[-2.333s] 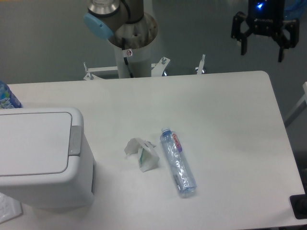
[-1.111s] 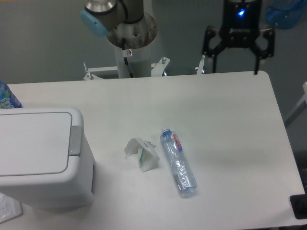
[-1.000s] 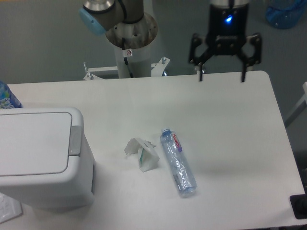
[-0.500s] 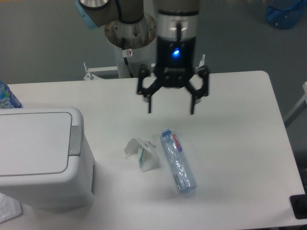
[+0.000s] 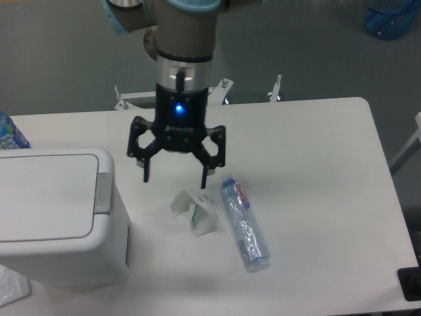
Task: Open the trash can
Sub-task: 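Move the open gripper across the table to the trash can lid edge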
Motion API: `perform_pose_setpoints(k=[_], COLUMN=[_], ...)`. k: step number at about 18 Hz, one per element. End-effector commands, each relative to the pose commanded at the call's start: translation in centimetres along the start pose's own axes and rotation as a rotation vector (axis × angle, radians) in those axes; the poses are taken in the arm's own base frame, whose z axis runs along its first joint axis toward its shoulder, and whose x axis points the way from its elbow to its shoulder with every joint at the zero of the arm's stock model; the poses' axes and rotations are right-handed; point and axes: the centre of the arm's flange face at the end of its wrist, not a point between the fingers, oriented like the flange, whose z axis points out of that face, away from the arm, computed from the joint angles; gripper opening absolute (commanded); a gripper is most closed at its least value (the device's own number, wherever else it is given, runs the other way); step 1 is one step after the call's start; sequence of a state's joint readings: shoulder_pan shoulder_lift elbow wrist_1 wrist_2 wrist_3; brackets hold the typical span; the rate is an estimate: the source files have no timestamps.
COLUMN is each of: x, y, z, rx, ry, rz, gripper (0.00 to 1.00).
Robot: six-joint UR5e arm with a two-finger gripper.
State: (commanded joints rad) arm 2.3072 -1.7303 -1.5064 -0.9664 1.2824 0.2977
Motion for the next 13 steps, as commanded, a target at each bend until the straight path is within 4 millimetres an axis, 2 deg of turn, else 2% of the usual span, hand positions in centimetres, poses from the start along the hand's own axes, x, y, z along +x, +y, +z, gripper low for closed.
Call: perform_pose_setpoints(k=[4, 13], x=[1.4, 2.4], y=[-0.1, 0.1], z=[1.2, 2.5], rx=[-0.007, -0.025], ry=[0.015, 0.029], rz=[0.011, -0.003], gripper=[1.00, 1.00])
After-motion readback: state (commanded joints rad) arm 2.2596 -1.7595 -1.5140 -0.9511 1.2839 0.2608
